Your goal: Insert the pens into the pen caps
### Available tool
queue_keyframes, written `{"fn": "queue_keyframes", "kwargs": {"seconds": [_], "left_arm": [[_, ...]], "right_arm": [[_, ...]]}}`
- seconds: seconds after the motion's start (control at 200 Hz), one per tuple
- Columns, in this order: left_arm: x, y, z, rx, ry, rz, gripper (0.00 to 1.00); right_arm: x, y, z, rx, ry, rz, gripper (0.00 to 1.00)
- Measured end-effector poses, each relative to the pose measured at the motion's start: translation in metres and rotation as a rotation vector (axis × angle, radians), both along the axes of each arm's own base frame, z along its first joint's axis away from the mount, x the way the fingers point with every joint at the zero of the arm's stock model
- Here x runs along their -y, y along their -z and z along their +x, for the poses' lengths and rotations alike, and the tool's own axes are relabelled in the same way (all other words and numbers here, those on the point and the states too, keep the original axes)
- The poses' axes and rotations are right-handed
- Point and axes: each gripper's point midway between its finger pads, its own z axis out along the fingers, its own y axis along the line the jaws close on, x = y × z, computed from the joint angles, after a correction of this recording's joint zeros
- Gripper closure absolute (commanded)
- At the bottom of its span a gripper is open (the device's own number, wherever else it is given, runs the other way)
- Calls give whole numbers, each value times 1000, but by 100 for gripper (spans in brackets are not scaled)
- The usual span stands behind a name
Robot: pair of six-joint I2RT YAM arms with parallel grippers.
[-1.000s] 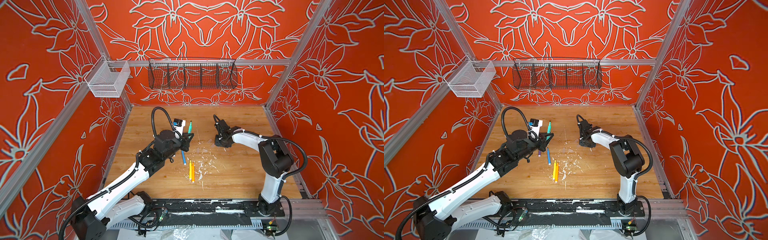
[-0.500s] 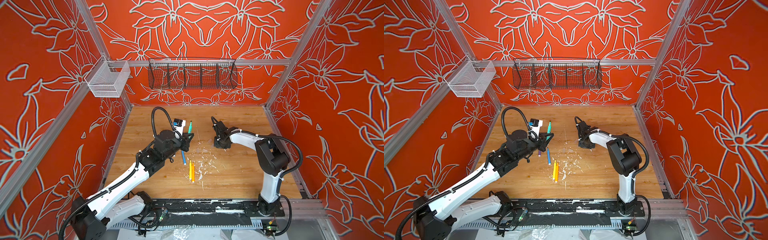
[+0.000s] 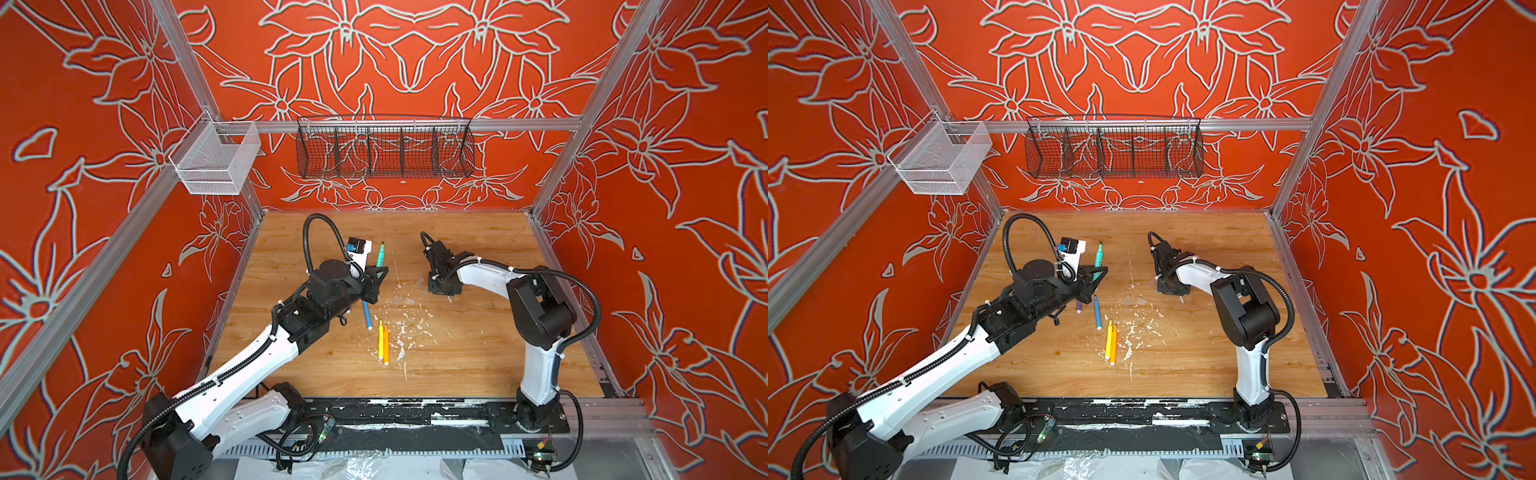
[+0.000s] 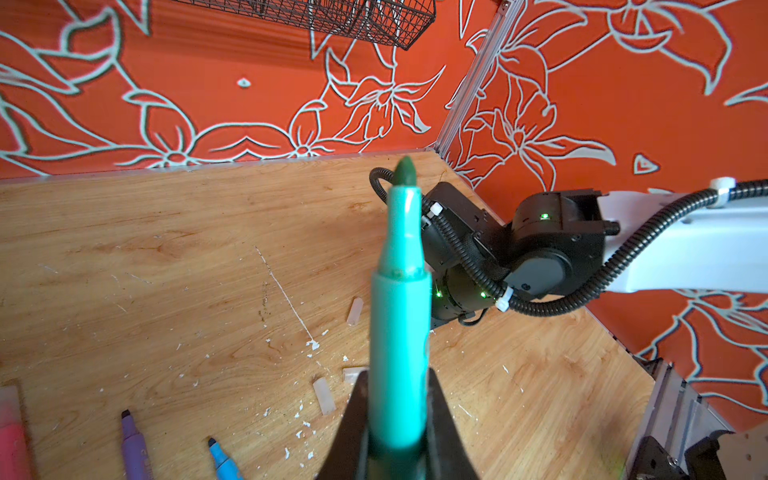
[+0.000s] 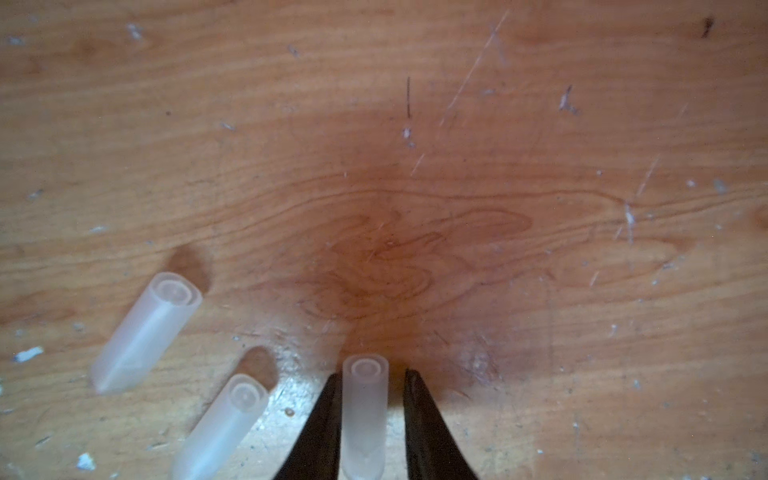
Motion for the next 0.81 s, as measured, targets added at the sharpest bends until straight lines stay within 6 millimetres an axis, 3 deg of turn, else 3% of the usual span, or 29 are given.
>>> {"fn": "queue_keyframes", "kwargs": {"seconds": [0.205, 0.425, 0.575, 0.806], "left_arm": [[1, 0, -1, -1, 7, -2, 100], [3, -2, -2, 1, 21, -8, 100], [2, -13, -8, 28, 36, -32, 100], [11, -33, -20, 41, 114, -90, 100]], "right_arm": [[-1, 0, 4, 8, -6, -8, 72], [-3, 0, 7, 24, -13, -2, 87], [-5, 0, 9, 36, -13, 5, 95], [-5, -3, -5, 75, -8, 66, 96]]}}
